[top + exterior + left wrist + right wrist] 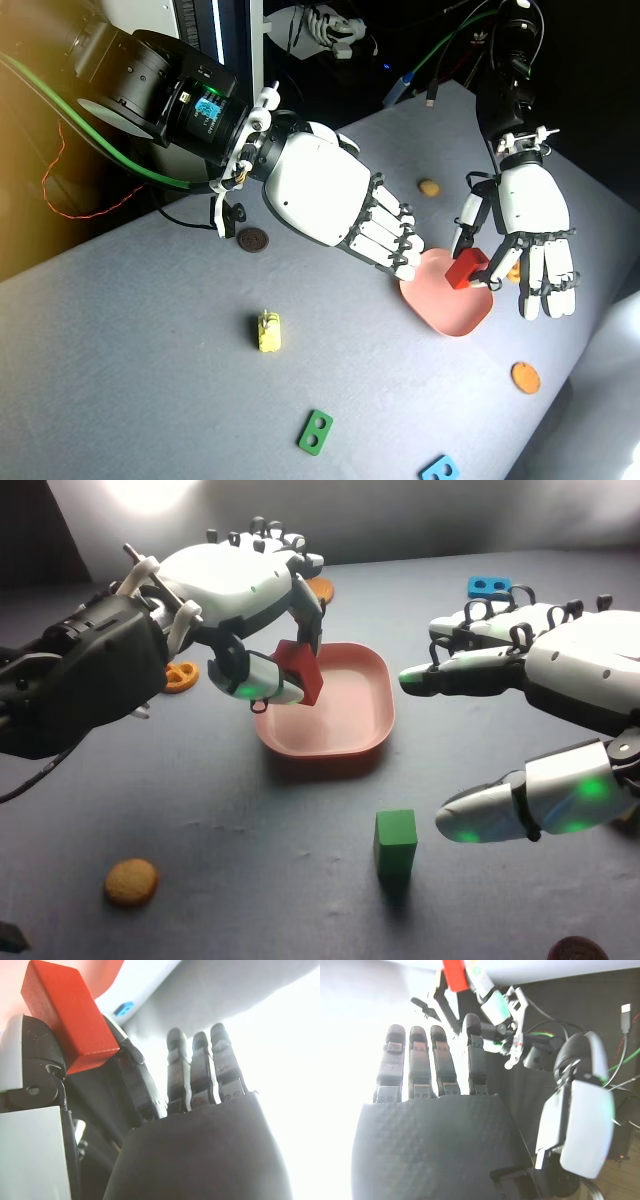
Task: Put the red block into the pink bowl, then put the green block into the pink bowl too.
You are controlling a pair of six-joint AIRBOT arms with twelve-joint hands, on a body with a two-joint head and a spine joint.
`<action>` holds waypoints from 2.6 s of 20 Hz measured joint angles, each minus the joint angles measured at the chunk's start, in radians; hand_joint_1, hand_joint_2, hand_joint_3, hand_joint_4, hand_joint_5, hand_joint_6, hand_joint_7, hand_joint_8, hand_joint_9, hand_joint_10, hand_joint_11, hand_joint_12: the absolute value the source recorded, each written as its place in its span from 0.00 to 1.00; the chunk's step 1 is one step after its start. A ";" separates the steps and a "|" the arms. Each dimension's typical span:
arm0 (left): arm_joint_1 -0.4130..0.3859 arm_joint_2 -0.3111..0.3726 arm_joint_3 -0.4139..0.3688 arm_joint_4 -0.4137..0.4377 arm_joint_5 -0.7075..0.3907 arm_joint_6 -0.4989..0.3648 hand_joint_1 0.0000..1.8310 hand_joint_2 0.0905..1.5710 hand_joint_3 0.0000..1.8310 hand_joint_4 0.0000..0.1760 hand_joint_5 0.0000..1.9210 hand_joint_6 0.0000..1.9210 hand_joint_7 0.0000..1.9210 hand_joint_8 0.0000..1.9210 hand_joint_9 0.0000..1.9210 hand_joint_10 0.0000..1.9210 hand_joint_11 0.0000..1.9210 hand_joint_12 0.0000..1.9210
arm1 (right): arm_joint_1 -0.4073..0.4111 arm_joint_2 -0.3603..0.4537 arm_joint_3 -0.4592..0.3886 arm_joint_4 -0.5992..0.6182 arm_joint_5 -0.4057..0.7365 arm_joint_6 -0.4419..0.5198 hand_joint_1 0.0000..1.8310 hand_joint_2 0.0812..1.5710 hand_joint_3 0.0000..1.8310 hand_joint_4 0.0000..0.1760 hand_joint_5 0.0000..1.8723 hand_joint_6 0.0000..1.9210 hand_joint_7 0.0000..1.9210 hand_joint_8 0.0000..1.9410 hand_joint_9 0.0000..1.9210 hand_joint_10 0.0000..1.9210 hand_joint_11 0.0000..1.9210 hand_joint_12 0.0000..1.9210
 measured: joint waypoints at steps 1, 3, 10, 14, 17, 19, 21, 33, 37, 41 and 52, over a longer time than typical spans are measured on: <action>0.000 0.000 0.000 -0.002 -0.004 0.000 0.50 0.59 0.00 0.49 0.49 0.04 0.11 0.00 0.00 0.00 0.00 0.00 | -0.001 0.000 0.000 0.000 0.004 -0.002 0.25 0.48 0.00 0.90 0.20 0.00 0.01 0.00 0.00 0.00 0.00 0.00; 0.000 0.000 0.000 0.000 -0.011 -0.001 0.48 0.57 0.00 0.34 0.45 0.00 0.11 0.00 0.00 0.00 0.00 0.00 | -0.001 -0.008 0.000 0.001 0.013 -0.003 0.28 0.47 0.00 0.94 0.22 0.01 0.01 0.00 0.00 0.00 0.00 0.00; -0.003 0.040 -0.046 -0.035 -0.005 0.045 0.46 0.57 0.00 0.00 0.29 0.01 0.06 0.00 0.00 0.00 0.00 0.00 | -0.001 -0.027 0.000 0.063 0.022 -0.003 0.38 0.48 0.00 0.93 0.26 0.01 0.00 0.00 0.00 0.00 0.00 0.00; -0.004 0.158 -0.150 -0.137 0.032 0.185 0.42 0.58 0.00 0.00 0.29 0.01 0.07 0.00 0.00 0.00 0.00 0.00 | -0.001 -0.062 0.000 0.137 0.026 -0.047 0.49 0.48 0.00 0.71 0.29 0.02 0.00 0.00 0.00 0.00 0.00 0.00; 0.002 0.260 -0.229 -0.137 0.110 0.225 0.39 0.60 0.01 0.00 0.24 0.00 0.06 0.00 0.00 0.00 0.00 0.00 | 0.004 -0.100 0.001 0.187 0.051 -0.085 0.53 0.48 0.00 0.63 0.32 0.02 0.01 0.00 0.00 0.00 0.00 0.00; 0.005 0.303 -0.261 -0.111 0.180 0.228 0.37 0.60 0.01 0.05 0.26 0.01 0.06 0.00 0.00 0.00 0.00 0.00 | 0.005 -0.125 0.001 0.227 0.076 -0.101 0.55 0.48 0.00 0.66 0.33 0.01 0.02 0.00 0.00 0.00 0.00 0.00; 0.005 0.349 -0.292 -0.077 0.240 0.228 0.40 0.59 0.00 0.06 0.30 0.02 0.07 0.01 0.00 0.00 0.00 0.00 | 0.008 -0.143 0.001 0.270 0.101 -0.126 0.57 0.49 0.00 0.54 0.38 0.01 0.05 0.00 0.00 0.00 0.00 0.00; 0.036 0.566 -0.472 0.376 0.281 -0.140 0.19 0.65 0.01 0.84 0.31 0.00 0.14 0.00 0.00 0.00 0.00 0.00 | -0.010 -0.234 0.052 0.324 0.229 -0.195 0.49 0.50 0.00 0.82 0.44 0.01 0.06 0.01 0.00 0.00 0.00 0.00; 0.042 0.591 -0.504 0.743 0.258 -0.496 0.04 0.70 0.00 0.35 0.14 0.00 0.11 0.00 0.02 0.00 0.03 0.02 | -0.023 -0.270 0.074 0.323 0.225 -0.204 0.49 0.51 0.00 0.71 0.44 0.01 0.06 0.00 0.00 0.00 0.00 0.00; 0.042 0.623 -0.510 1.095 0.207 -0.822 0.04 0.75 0.00 0.00 0.12 0.00 0.10 0.00 0.06 0.01 0.03 0.04 | -0.049 -0.278 0.081 0.324 0.228 -0.222 0.47 0.51 0.00 0.77 0.45 0.00 0.07 0.01 0.00 0.00 0.00 0.00; 0.107 0.655 -0.511 1.294 0.035 -1.014 0.00 0.84 0.01 0.00 0.13 0.00 0.14 0.00 0.12 0.00 0.00 0.20 | -0.089 -0.310 0.107 0.314 0.212 -0.225 0.49 0.51 0.00 0.67 0.45 0.00 0.07 0.00 0.00 0.00 0.00 0.00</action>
